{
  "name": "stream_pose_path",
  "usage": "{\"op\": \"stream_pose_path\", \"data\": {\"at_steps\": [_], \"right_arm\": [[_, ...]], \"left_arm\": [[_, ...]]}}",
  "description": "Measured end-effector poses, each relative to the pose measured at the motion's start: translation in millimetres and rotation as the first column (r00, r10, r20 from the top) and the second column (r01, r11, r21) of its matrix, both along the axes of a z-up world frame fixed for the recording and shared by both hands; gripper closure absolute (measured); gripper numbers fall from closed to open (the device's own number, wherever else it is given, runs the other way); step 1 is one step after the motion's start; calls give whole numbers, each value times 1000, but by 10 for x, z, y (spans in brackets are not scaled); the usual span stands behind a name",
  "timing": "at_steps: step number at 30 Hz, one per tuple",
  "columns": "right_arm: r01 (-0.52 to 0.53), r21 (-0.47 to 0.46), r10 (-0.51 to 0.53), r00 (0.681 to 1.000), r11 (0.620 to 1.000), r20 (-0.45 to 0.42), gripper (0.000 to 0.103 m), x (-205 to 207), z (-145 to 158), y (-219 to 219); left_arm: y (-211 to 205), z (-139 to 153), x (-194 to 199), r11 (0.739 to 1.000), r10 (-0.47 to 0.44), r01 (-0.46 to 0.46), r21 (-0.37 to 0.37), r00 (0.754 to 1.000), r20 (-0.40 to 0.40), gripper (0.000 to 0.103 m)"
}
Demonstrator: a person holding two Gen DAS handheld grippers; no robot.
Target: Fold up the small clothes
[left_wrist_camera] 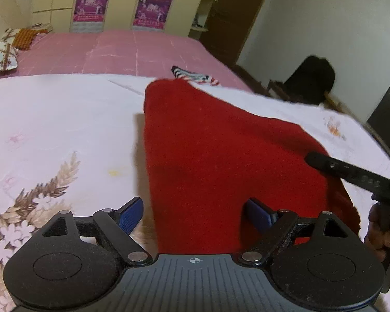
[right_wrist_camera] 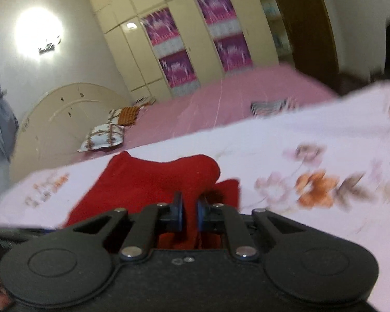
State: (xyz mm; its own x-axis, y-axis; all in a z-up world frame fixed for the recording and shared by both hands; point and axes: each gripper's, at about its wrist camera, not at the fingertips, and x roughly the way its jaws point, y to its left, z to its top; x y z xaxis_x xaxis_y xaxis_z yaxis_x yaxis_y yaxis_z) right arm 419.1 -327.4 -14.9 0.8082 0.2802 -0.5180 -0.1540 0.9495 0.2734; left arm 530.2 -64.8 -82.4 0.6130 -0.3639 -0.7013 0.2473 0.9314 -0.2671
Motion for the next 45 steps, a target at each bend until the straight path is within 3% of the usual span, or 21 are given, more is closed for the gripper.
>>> {"op": "stream_pose_path", "data": {"at_steps": [3, 6, 8, 12, 14, 20, 23, 24, 25, 26, 31, 34, 37, 41, 45], "right_arm": [[41, -73, -47, 996, 996, -76, 93, 115, -243, -19], [78, -30, -81, 991, 996, -103, 89, 129, -265, -67], [95, 5, -93, 987, 996, -128, 74, 91, -149, -103], [110, 72, -102, 989, 991, -105, 67, -319, 96, -213], [85, 98, -74, 991, 992, -109, 65, -595, 164, -240], [107, 215, -56, 972, 971, -230, 58, -1158, -1, -257], [137, 296, -52, 959, 945, -279, 57, -1199, -99, -221], [146, 323, -45, 953, 935, -299, 58, -1177, -135, -206], [148, 350, -28, 945, 925, -325, 69, -1136, -172, -186], [151, 362, -22, 941, 920, -336, 89, -1110, -196, -167], [117, 332, -21, 961, 936, -277, 91, -1154, -103, -181], [63, 278, 7, 969, 959, -247, 91, -1215, -66, -166], [1, 116, 29, 967, 993, -255, 91, -1189, -182, -23], [-44, 31, 49, 977, 999, -209, 92, -1200, -227, 62], [-47, 37, 53, 976, 998, -211, 91, -1229, -211, 36]], "left_arm": [[-69, -47, 21, 1000, -5, 5, -1, 1000, -18, 16], [-55, -4, -20, 1000, -12, 12, 20, 1000, -4, 16], [7, 70, -99, 1000, -6, 6, 21, 1000, 11, 16], [224, 215, -479, 1000, 4, -4, 2, 997, 76, 16], [333, 200, -641, 1000, 23, -22, -20, 998, 66, 16], [457, 111, -947, 998, 22, -20, -54, 999, 43, 16], [383, 45, -969, 999, 19, -18, -31, 1000, 22, 16], [375, 36, -967, 999, 21, -20, -30, 1000, 18, 16], [357, 42, -959, 999, 24, -24, -30, 1000, 15, 16], [352, 58, -973, 999, 26, -26, -29, 999, 18, 16], [355, 125, -1065, 999, -2, 3, -34, 999, 40, 16], [337, 46, -1117, 1000, -8, 7, 19, 1000, 30, 16], [308, -47, -1190, 997, -28, 25, 75, 998, 48, 16], [297, -5, -1241, 994, -41, 34, 104, 997, 61, 16], [303, 30, -1276, 991, -50, 40, 131, 996, 75, 16]]}}
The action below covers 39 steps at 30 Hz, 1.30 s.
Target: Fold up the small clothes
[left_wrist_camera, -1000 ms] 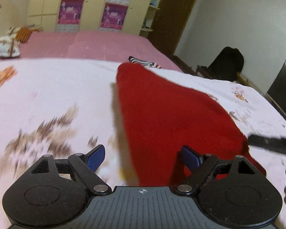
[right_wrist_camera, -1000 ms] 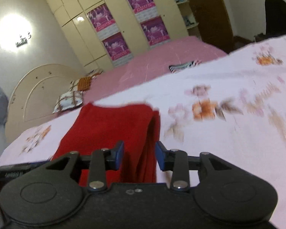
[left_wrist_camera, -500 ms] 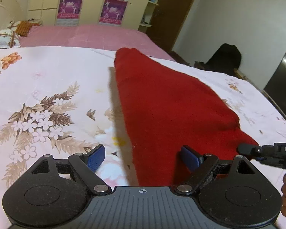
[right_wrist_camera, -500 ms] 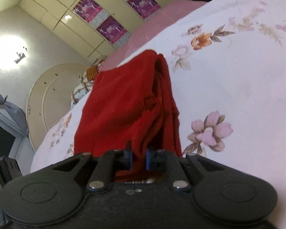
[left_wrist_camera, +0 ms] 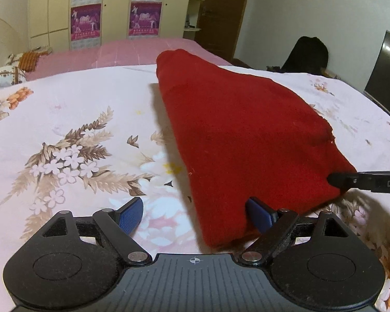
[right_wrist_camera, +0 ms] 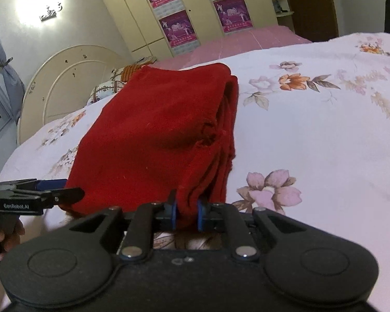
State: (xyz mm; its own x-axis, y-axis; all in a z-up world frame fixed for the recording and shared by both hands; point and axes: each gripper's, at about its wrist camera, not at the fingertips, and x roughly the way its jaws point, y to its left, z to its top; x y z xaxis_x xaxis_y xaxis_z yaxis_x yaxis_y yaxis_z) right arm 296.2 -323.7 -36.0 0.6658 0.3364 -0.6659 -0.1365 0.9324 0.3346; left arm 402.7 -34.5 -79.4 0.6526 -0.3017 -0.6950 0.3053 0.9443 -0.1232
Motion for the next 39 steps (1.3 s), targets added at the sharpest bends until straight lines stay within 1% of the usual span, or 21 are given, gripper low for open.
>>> {"op": "stream_pose_path", "data": {"at_steps": [1, 4, 6, 7, 8, 11, 15, 21, 23, 26, 28, 29, 30, 31, 32, 33, 34, 35, 36, 37, 39], "right_arm": [[5, 13, -5, 1000, 1000, -5, 89, -14, 0, -19], [30, 65, -28, 999, 997, -32, 79, -33, 40, -77], [51, 80, -49, 998, 995, -29, 69, -58, 104, -105], [68, 73, -67, 998, 995, -12, 55, -83, 152, -111], [87, 62, -87, 996, 994, 4, 51, -96, 191, -119], [124, 66, -126, 991, 990, 42, 52, -86, 294, -168], [120, 63, -124, 990, 991, 74, 53, 5, 379, -153], [99, 66, -105, 991, 993, 79, 53, 269, 392, -119], [100, 75, -106, 991, 992, 83, 53, 362, 390, -110], [97, 73, -105, 989, 993, 105, 53, 526, 375, -78], [101, 75, -108, 989, 992, 100, 53, 661, 319, -64], [100, 75, -106, 991, 992, 85, 57, 725, 268, -64], [108, 45, -111, 992, 993, 52, 57, 803, 179, -61], [125, -4, -125, 992, 992, -1, 49, 878, 72, -61], [134, -3, -134, 990, 991, -39, 49, 926, -27, -102], [149, 38, -148, 988, 988, -43, 49, 916, -44, -173], [155, 43, -153, 987, 987, -43, 50, 897, -11, -203], [159, 39, -158, 987, 987, -27, 51, 858, 38, -222], [159, 52, -158, 987, 986, -11, 51, 820, 85, -251], [153, 88, -153, 988, 984, -3, 50, 791, 120, -302], [136, 155, -134, 991, 978, -19, 43, 825, 125, -402]], "left_arm": [[-5, 16, -12, 1000, -1, 1, 9, 1000, 5, 16], [-30, 80, -47, 999, -2, 1, 41, 1000, 25, 16], [-43, 127, -56, 999, -3, 1, 52, 999, 36, 16], [-51, 150, -56, 998, -1, -2, 57, 999, 41, 16], [-58, 174, -57, 998, 1, -4, 60, 999, 47, 16], [-70, 252, -44, 999, 2, -6, 52, 998, 70, 16], [-95, 337, 40, 999, 0, -3, 40, 996, 94, 16], [-161, 379, 318, 999, -12, 6, 48, 994, 110, 16], [-161, 376, 453, 1000, -1, -2, 28, 994, 109, 16], [-117, 318, 692, 999, 44, -42, -26, 996, 74, 16], [-108, 221, 846, 998, 55, -54, -38, 998, 32, 16], [-123, 138, 932, 999, 40, -40, -18, 999, -8, 11], [-111, 95, 975, 999, 43, -43, -19, 999, -21, 5], [-77, 78, 1015, 998, 60, -61, -27, 997, -39, 3], [-37, 84, 1040, 997, 59, -62, -48, 996, -61, 3], [6, 114, 1031, 995, 61, -65, -72, 996, -66, 4], [50, 132, 1018, 992, 55, -62, -106, 996, -66, 11], [119, 125, 1026, 984, 42, -56, -166, 995, -86, 20], [175, 98, 1050, 974, 33, -57, -218, 993, -113, 23], [225, 65, 1083, 960, 23, -62, -274, 989, -143, 26], [289, -20, 1154, 927, -17, -61, -369, 979, -204, 26]]}}
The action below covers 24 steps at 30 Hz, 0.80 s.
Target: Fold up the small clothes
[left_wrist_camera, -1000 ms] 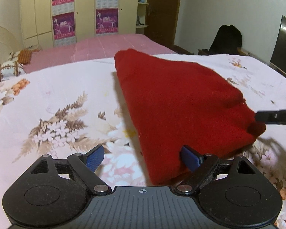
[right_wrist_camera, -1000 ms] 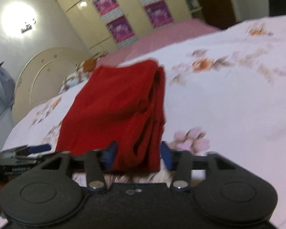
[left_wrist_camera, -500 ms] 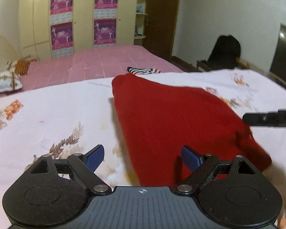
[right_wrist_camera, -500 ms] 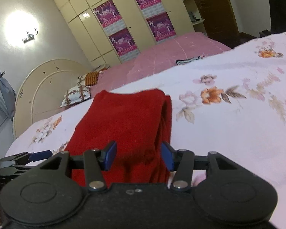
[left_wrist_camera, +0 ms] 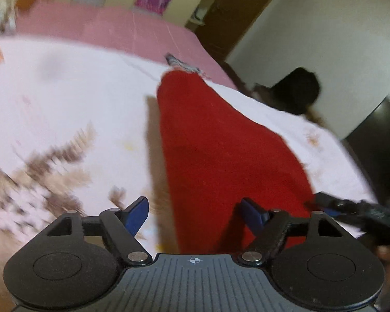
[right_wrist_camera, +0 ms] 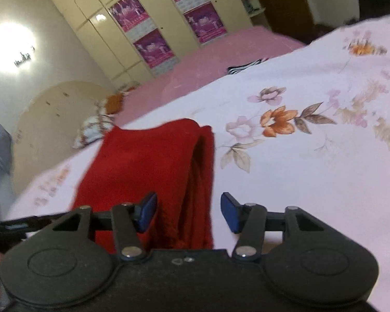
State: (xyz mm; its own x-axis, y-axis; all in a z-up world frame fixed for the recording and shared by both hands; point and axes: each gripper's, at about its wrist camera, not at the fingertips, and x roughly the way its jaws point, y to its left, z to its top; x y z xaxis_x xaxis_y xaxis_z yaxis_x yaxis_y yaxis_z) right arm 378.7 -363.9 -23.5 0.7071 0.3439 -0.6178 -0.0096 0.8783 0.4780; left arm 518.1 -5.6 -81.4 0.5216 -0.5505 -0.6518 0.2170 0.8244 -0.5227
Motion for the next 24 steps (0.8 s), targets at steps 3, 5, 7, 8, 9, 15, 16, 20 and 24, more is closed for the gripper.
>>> {"op": "stream_pose_path", "data": {"at_steps": [3, 5, 7, 8, 9, 15, 16, 20, 24], "right_arm": [[-23, 116, 32, 996, 993, -80, 40, 161, -109, -147], [-30, 193, 57, 989, 981, -136, 41, 254, -203, -209], [-40, 251, 86, 981, 967, -175, 45, 314, -326, -251], [-47, 273, 96, 981, 961, -169, 47, 326, -359, -264], [-51, 293, 105, 980, 955, -170, 54, 353, -389, -275], [-108, 318, 171, 969, 942, -179, 59, 586, -431, -173], [-118, 304, 178, 968, 945, -176, 59, 611, -419, -135], [-132, 196, 162, 976, 972, -146, 41, 570, -257, -54], [-79, 85, 87, 991, 993, -98, 16, 361, -82, -115]], "left_arm": [[-6, -131, 69, 995, -56, 50, -88, 996, -70, 26], [-42, -159, 93, 994, -71, 65, -87, 995, -74, 26], [-69, -163, 144, 993, -80, 72, -90, 993, -83, 26], [-98, -166, 171, 993, -83, 75, -94, 993, -88, 26], [-126, -161, 230, 993, -90, 82, -90, 992, -90, 26], [-444, -113, 365, 993, -119, 119, 1, 991, -54, 28], [-458, -106, 366, 993, -119, 120, 9, 992, -52, 28], [-364, -117, 336, 992, -123, 122, -13, 991, -55, 35], [-213, -151, 341, 992, -120, 116, -55, 990, -71, 35]]}}
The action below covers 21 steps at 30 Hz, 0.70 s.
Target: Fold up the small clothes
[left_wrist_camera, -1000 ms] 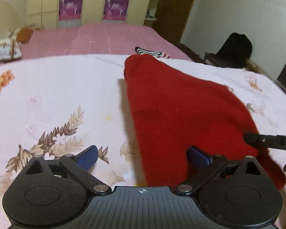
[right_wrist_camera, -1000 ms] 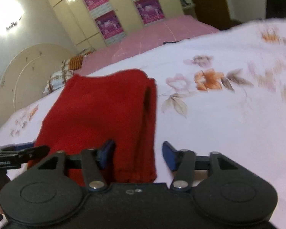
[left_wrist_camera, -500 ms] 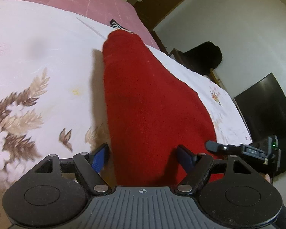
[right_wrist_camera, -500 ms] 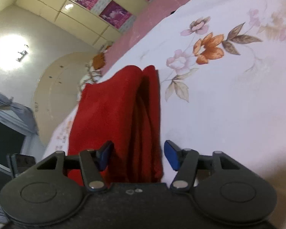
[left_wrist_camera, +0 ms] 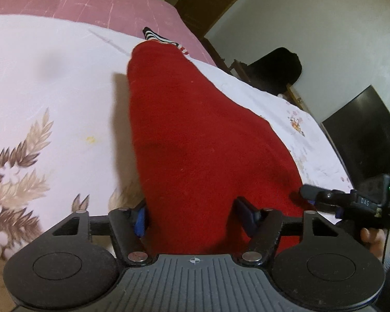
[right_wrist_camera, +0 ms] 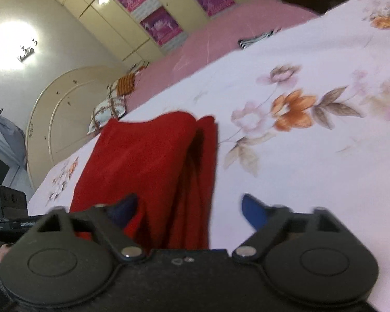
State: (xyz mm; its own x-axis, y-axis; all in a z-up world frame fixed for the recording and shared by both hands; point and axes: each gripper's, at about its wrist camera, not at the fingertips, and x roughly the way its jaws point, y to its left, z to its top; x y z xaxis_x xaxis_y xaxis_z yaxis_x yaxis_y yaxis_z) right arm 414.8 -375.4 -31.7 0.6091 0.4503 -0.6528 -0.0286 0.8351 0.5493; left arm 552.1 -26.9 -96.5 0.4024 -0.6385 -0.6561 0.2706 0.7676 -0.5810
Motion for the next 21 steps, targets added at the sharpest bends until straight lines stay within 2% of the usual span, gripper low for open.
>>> {"op": "stream_pose_path", "data": {"at_steps": [2, 5, 8, 9, 10, 11, 13, 15, 16, 19, 21], "right_arm": [[-6, 112, 15, 996, 994, -84, 22, 17, -102, -117], [-22, 168, 40, 994, 986, -106, 18, 64, -159, -128], [-45, 265, 83, 987, 963, -134, 18, 202, -235, -96], [-65, 247, 96, 989, 967, -115, 26, 239, -223, -48], [-73, 214, 98, 990, 974, -106, 45, 278, -207, -48], [-82, 160, 99, 990, 984, -99, 54, 294, -184, 12], [-90, 145, 102, 991, 985, -81, 61, 293, -188, 76], [-89, 108, 95, 994, 990, -50, 64, 239, -165, 133], [-92, 75, 95, 995, 993, -35, 65, 227, -145, 205], [-111, -105, 114, 993, 988, 25, 68, 155, 13, 460], [-112, -170, 121, 992, 979, 45, 71, 121, 76, 573]], "left_arm": [[10, -31, 12, 1000, 10, -10, -23, 1000, -5, 35], [-39, -35, 35, 1000, 6, -6, -31, 1000, 2, 35], [-47, -33, 56, 999, -7, 7, -34, 1000, 5, 35], [-32, -36, 64, 999, -9, 9, -40, 1000, 4, 35], [-19, -43, 69, 999, -6, 6, -45, 1000, 4, 35], [-15, -44, 68, 999, -3, 3, -46, 1000, 7, 36], [-58, -13, 11, 1000, -3, 3, 5, 999, 41, 38], [-192, 30, -35, 997, -10, 4, 72, 996, 87, 42], [-229, 48, -48, 996, -17, 8, 85, 995, 103, 48], [-259, 136, -79, 994, -21, 7, 111, 991, 130, 57], [-228, 209, -114, 994, -25, 10, 104, 990, 141, 60]]}}
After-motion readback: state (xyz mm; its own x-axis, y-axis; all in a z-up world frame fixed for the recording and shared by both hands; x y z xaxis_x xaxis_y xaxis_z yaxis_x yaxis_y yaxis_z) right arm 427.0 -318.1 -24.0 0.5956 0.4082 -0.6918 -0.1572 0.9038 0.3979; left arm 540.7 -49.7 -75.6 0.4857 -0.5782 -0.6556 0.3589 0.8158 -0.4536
